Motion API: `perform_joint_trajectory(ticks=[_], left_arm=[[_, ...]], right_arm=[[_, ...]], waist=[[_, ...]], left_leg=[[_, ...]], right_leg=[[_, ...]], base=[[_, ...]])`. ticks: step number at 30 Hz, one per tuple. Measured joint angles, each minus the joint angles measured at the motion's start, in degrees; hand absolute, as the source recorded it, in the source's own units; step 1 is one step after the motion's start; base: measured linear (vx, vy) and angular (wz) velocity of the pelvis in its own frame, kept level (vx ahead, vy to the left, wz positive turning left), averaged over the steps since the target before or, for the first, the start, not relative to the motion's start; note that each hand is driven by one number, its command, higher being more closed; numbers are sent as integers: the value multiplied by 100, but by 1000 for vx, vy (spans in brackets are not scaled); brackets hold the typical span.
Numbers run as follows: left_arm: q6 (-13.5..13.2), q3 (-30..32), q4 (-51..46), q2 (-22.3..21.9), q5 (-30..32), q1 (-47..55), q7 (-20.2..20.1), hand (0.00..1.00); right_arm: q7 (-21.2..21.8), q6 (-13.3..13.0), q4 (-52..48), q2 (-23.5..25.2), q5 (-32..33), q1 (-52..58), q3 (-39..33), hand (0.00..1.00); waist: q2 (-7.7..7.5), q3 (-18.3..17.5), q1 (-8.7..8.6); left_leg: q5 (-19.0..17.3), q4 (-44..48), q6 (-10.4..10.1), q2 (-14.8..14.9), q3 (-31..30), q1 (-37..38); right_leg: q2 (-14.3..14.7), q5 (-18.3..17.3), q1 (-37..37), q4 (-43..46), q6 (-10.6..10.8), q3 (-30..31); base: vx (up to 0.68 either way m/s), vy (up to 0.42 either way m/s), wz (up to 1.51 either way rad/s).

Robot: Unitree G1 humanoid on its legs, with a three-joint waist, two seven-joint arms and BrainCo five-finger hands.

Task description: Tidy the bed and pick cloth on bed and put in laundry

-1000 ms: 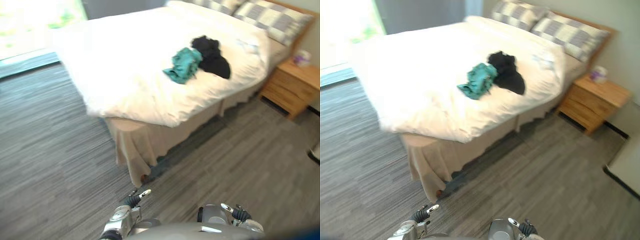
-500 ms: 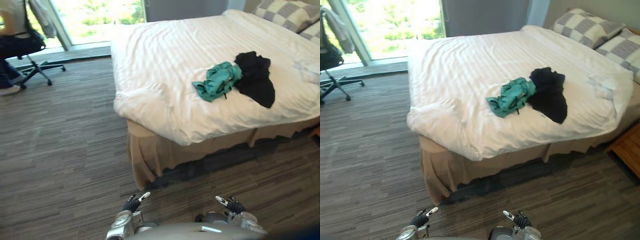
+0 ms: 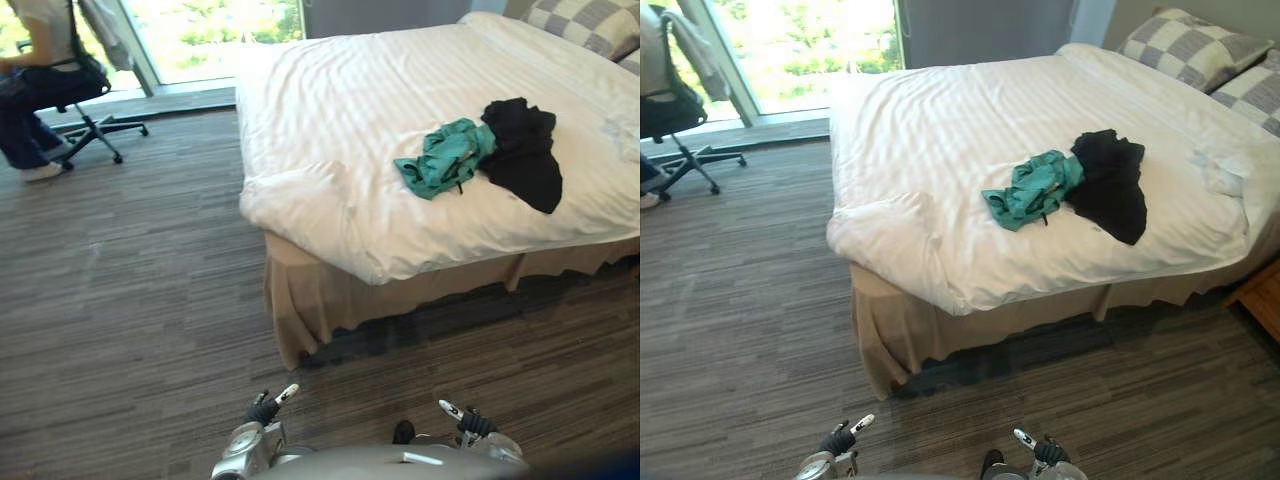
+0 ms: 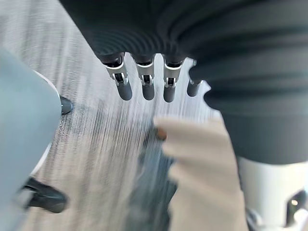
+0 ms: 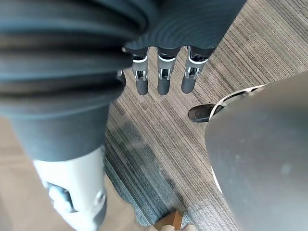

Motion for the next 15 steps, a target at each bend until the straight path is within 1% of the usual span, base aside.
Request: perform_joint_trajectory(ticks=[1,2,3,4,5,6,8,9,10,11,12,13,14,15], left_arm=[[-115,149,-14,-46,-312,48,168,0],[-165,223,-16,-50,-416,71,234,0],[-312,388,-36,-53,-703,134,364,0],[-426,546,-37,-59,-899,237,456,0],[-567,782,-53,-70,-1119,326,553,0],[-652,907,-67,-73,-1243,351,599,0],[-1019,1291,-78,-80,-1730,394,650,0],[-1115,1367,-82,-83,-1847,399,650,0],[-1355,1531,-106,-91,-2144,396,591,0],[-1596,1743,-129,-88,-2443,367,448,0],[-1648,1802,-129,-82,-2523,352,393,0],[-1934,2168,-167,-52,-3014,259,88,0],[-2083,2414,-304,-8,-3277,207,-105,0],[-2139,2519,-395,29,-3372,178,-177,0]], right_arm=[[-22,7,7,13,91,-2,-37,0],[-35,10,14,41,118,-1,-54,0],[-71,39,19,122,180,13,-111,0],[-89,44,18,153,254,36,-126,0],[-126,65,16,162,327,55,-122,0],[-148,86,16,162,363,55,-122,0],[-199,160,10,156,462,70,-159,0],[-201,175,9,153,526,73,-170,0],[-204,204,8,144,623,79,-199,0],[-205,236,9,129,653,79,-236,0],[-205,240,11,123,653,80,-236,0],[-205,305,24,96,651,81,-296,0],[-205,368,37,86,650,83,-389,0],[-205,398,48,70,650,89,-402,0]], waist=[[-9,6,5],[-46,22,13],[-97,13,77],[-86,12,112],[-119,-11,156],[-129,-12,173],[-127,-6,169],[-120,-7,161],[-105,-13,155],[-90,-23,152],[-85,-25,150],[-64,-33,145],[-50,-40,143],[-29,-52,147]], left_leg=[[-29,-126,47,17,-39,-14],[-14,-145,65,21,-71,-13],[-12,-148,73,-6,-110,-19],[-18,-145,67,-22,-129,-19],[-37,-147,52,-36,-151,-19],[-48,-152,74,-42,-171,-22],[-37,-175,74,-69,-264,-44],[-37,-178,74,-72,-282,-50],[-37,-184,74,-69,-316,-66],[-25,-186,62,-61,-355,-99],[-16,-186,60,-61,-371,-108],[26,-204,42,-52,-461,-123],[74,-238,11,-25,-515,-107],[102,-262,-12,-16,-568,-95]], right_leg=[[-3,26,9,-3,9,-166],[-23,37,23,-4,13,-196],[-53,44,49,-4,29,-244],[-70,37,64,-5,40,-269],[-82,36,80,-5,40,-309],[-83,34,86,-4,39,-330],[-94,29,84,-4,34,-360],[-98,28,83,-4,33,-379],[-98,17,85,-3,19,-453],[-98,-6,86,-3,-6,-499],[-98,-9,86,-3,-8,-504],[-88,-37,109,-1,9,-585],[-73,-54,158,2,35,-662],[-65,-68,183,6,46,-694]], base=[[-138,25,48],[-165,26,44],[-97,11,16],[-100,26,13],[-57,24,9],[-69,30,13],[-48,29,11],[-9,27,10],[12,25,18],[22,28,19],[42,36,29],[57,26,34],[62,14,40],[74,-3,37]])
